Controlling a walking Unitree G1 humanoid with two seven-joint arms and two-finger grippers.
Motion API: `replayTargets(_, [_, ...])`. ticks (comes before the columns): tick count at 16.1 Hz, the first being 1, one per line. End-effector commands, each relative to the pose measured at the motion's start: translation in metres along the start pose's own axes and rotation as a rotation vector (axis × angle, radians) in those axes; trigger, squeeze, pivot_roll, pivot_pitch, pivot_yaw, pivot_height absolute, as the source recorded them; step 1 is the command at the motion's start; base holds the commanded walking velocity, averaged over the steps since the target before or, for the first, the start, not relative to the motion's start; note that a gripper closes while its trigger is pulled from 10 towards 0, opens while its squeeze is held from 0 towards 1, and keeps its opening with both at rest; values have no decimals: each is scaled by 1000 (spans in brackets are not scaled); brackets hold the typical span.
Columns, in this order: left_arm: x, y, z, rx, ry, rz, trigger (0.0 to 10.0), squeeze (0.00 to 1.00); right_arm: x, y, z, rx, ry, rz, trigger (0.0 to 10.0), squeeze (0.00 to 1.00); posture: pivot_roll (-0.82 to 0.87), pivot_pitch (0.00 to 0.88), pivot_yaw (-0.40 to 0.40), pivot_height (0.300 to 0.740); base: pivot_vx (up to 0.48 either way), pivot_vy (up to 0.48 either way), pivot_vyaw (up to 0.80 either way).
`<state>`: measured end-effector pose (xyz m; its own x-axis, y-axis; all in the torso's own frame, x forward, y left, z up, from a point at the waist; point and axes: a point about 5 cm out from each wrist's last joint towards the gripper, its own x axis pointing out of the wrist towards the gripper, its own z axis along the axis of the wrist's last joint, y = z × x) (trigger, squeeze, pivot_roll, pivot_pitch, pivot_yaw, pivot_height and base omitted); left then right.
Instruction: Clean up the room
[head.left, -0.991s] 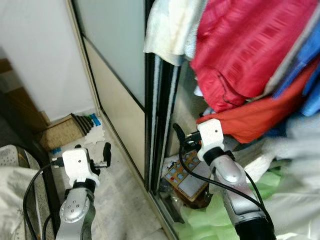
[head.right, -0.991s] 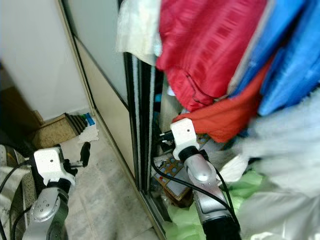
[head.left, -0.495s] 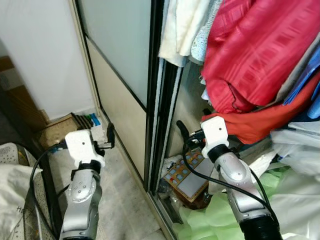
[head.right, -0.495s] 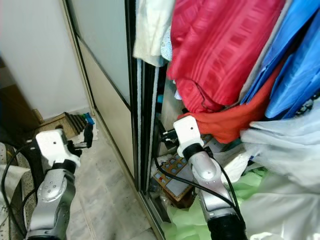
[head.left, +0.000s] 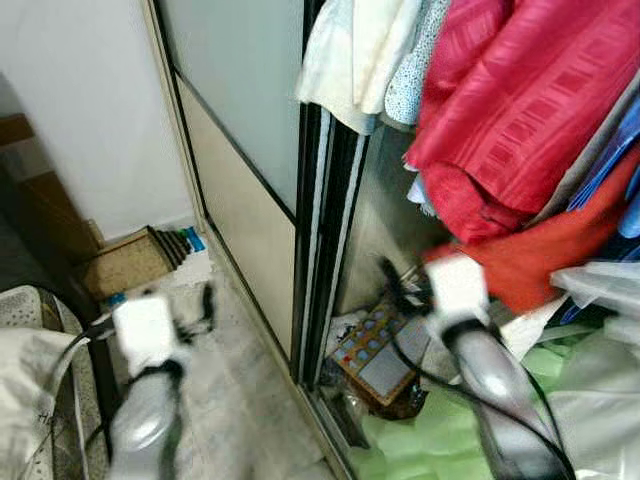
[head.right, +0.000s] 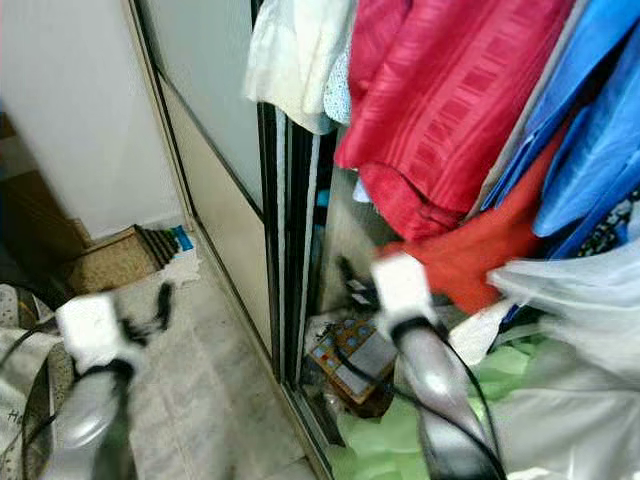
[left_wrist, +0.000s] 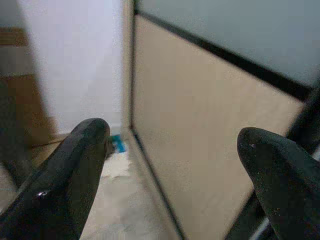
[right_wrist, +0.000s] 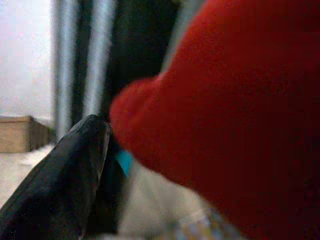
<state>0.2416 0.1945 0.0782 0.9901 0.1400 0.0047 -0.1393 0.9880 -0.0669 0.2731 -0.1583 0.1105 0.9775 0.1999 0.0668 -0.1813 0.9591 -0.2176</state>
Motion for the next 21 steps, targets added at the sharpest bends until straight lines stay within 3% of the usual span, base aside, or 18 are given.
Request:
replayTargets(1, [-4,5,6,1,-10,0,10000,0,-5,-5,9,1,-25,-33,10000,0,45,0,0,740,0,0,519])
replayTargets(4, [-21,15,1,22,23,2,10000,0,-28,3,-2,13,24,-40,10000,0,51,19,15,740,0,0,800])
replayTargets(6, [-20,16,0,22,39,2,10000,0,-22,7,1,23,16,-47,10000,0,46,12,33,740,0,0,800])
replayTargets(11, [-9,-2,6,2,29,-60,10000,0,-8,10,16,10,-28,-19,10000,0,30,54,33,740,0,0,800])
replayTargets(15, [-17,-5,2,-7,51,-75,10000,0,-11,8,12,0,-7,-19,10000,0,29,68,25,740,0,0,800])
replayTargets(21, [-8,-14,4,-5,39,-86,10000,0,-10,9,15,-8,-7,20,10000,0,15,76,7,740,0,0,664])
